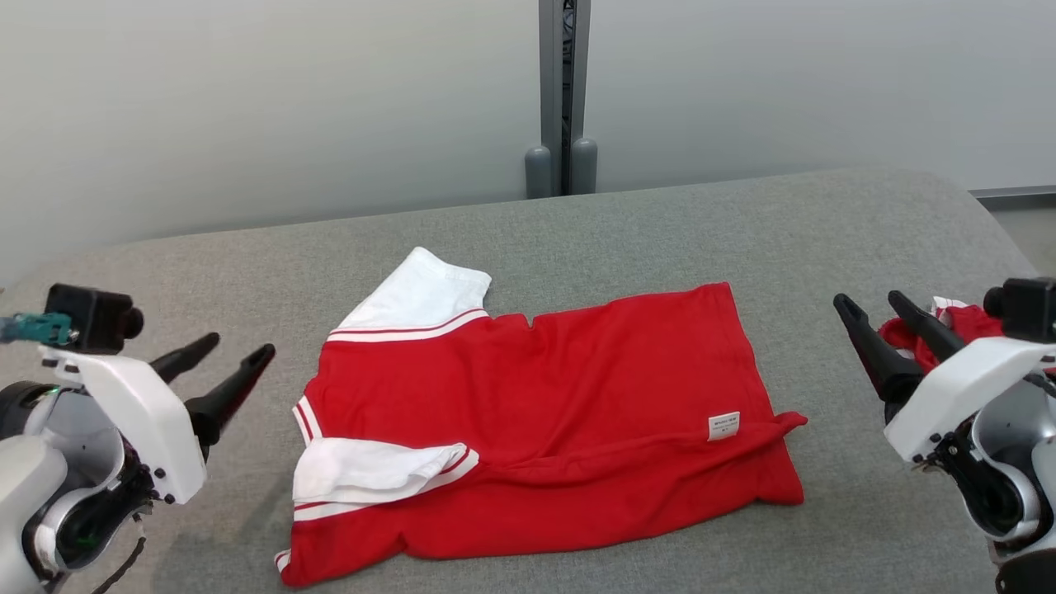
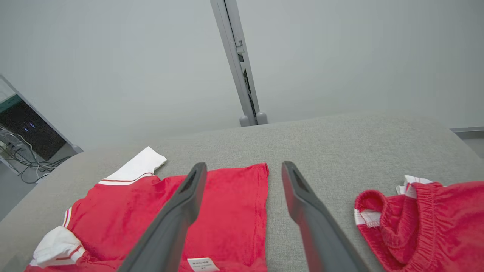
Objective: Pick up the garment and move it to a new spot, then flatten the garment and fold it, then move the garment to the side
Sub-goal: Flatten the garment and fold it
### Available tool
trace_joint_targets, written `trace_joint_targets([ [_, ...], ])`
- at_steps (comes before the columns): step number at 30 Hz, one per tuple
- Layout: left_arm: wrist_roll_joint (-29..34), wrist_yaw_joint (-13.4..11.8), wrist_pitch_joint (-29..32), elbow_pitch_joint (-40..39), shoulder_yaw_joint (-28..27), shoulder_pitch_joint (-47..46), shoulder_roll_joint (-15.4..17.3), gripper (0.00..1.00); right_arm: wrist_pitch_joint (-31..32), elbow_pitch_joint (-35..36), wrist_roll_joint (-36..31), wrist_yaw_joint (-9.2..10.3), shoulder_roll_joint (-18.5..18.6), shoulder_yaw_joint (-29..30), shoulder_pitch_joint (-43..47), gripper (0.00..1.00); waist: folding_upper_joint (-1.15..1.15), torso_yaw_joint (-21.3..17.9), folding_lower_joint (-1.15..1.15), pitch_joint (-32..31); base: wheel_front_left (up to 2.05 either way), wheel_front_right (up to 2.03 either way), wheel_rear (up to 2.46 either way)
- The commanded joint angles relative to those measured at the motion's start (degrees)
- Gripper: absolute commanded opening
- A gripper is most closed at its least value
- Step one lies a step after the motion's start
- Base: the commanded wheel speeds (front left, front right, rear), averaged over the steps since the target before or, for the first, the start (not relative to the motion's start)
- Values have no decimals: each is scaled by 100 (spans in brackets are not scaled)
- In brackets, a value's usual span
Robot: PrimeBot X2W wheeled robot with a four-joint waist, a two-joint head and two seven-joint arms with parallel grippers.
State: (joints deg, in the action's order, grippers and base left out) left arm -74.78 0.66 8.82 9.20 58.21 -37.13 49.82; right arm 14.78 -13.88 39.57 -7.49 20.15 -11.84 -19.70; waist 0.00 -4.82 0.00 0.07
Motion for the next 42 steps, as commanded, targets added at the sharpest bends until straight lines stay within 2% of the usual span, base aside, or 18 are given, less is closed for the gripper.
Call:
trace_joint_targets([
  [1, 128, -192, -310, -41, -83, 149, 51, 100, -231, 64, -81, -2, -36, 71, 133, 100, 0, 32, 0, -45, 0, 0, 0],
  [7, 552, -1209, -1930, -494, -355, 938, 36, 100, -1481, 320, -612, -2, -356, 408, 670, 100, 0, 63, 0, -118, 0, 0, 0],
  [10, 749, -1700, -2311, -717, -547, 1333, -102, 100, -2003, 302, -823, -2, -573, 596, 946, 100, 0, 70, 0, -128, 0, 0, 0],
  [13, 1067, -2123, -2398, -973, -1017, 1786, -382, 100, -2312, 191, -991, -2, -719, 738, 1214, 100, 0, 70, 0, -131, 0, 0, 0],
  [19, 2474, -2431, -2404, -1388, -2298, 3044, -1214, 100, -2538, -74, -1128, -2, -939, 808, 1705, 100, 0, 41, 0, -96, 0, 0, 0],
  [22, 3050, -2350, -2404, -1463, -2917, 3657, -1695, 100, -2624, -212, -1154, -2, -1028, 789, 1804, 100, 0, 4, 0, -88, 0, 0, 0],
  [23, 3050, -2350, -2404, -1463, -2917, 3657, -1695, 100, -2624, -212, -1154, -2, -1028, 789, 1804, 100, 0, 4, 0, -88, 0, 0, 0],
  [24, 3211, -2320, -2404, -1475, -3120, 3805, -1849, 100, -2629, -273, -1209, -2, -1028, 753, 1809, 100, 0, -3, 0, -85, 0, 0, 0],
  [26, 3481, -2148, -2405, -1410, -3410, 4100, -2126, 100, -2663, -375, -1298, -2, -1042, 683, 1791, 100, 0, -3, 0, -76, 0, 0, 0],
  [31, 3945, -1703, -2405, -1186, -3816, 4390, -2514, 100, -2664, -665, -1370, -2, -1044, 530, 1654, 100, 0, 42, 0, -58, 0, 0, 0],
  [35, 4086, -1461, -2406, -914, -3907, 4523, -2626, 100, -2466, -931, -1380, -2, -1025, 398, 1509, 100, 0, 67, 0, -47, 0, 0, 0],
  [42, 4011, -1203, -2018, -252, -3592, 4311, -2631, 100, -2322, -1394, -1259, -2, -983, 204, 1293, 100, 0, 130, 0, -15, 0, 0, 0],
])
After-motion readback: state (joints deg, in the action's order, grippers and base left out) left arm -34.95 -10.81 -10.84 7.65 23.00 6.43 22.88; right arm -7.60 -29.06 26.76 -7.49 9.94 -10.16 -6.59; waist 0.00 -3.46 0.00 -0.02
